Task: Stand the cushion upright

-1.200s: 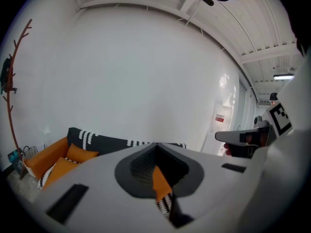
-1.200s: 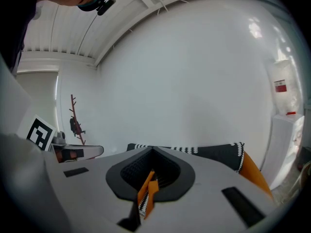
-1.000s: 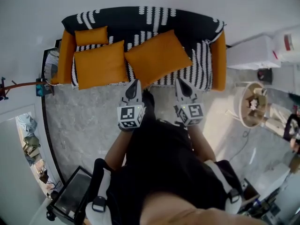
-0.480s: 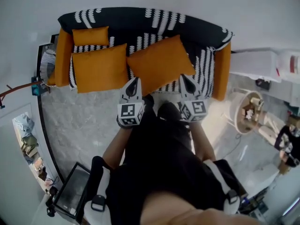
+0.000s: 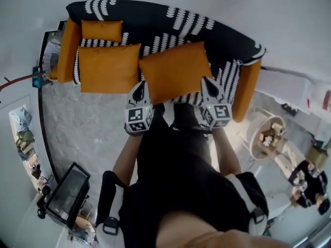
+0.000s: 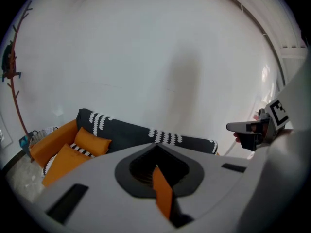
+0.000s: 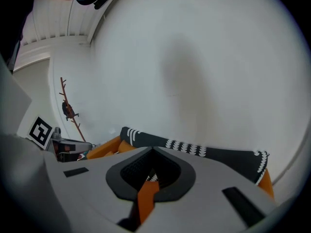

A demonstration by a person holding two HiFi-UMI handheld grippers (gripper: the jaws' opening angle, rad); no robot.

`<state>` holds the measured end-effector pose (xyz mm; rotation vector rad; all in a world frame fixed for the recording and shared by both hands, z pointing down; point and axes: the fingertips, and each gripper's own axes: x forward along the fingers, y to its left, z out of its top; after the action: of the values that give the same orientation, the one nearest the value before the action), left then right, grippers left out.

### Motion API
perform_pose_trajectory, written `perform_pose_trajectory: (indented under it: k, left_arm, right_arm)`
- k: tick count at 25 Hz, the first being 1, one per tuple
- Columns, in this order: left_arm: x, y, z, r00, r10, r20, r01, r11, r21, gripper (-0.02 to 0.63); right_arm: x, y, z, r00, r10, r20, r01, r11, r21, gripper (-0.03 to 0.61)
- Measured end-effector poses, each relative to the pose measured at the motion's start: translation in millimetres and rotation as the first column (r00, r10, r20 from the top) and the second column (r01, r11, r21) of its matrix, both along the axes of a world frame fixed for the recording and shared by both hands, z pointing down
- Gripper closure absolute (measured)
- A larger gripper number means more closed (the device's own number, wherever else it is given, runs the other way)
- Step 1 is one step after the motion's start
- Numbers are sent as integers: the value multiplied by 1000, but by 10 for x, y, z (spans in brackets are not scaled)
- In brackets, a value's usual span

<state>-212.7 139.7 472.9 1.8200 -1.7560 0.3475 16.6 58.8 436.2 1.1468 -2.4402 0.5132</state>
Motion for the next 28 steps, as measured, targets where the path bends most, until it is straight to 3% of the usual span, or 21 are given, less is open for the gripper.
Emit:
perform_pose_trajectory:
  k: [4, 8, 19, 28]
  left_arm:
    - [-55, -175, 187, 997, -82, -11, 82, 996, -24, 620]
    - [-83, -258, 438, 992, -128, -7, 128, 991, -48, 620]
    - [-134, -266, 1603, 989, -147, -9, 142, 963, -229, 527]
    - [-82, -191, 2457, 989, -148, -25, 131, 933, -335, 518]
  right_arm:
    - [53, -320, 291, 999, -32, 2, 32, 998, -54, 586]
    - [151, -575, 671, 997, -66, -41, 61, 991, -117, 533]
    - [359, -980, 1903, 977, -133, -166, 92, 967, -238, 482]
    - [412, -1024, 2902, 953, -166, -252, 67, 931, -358, 433]
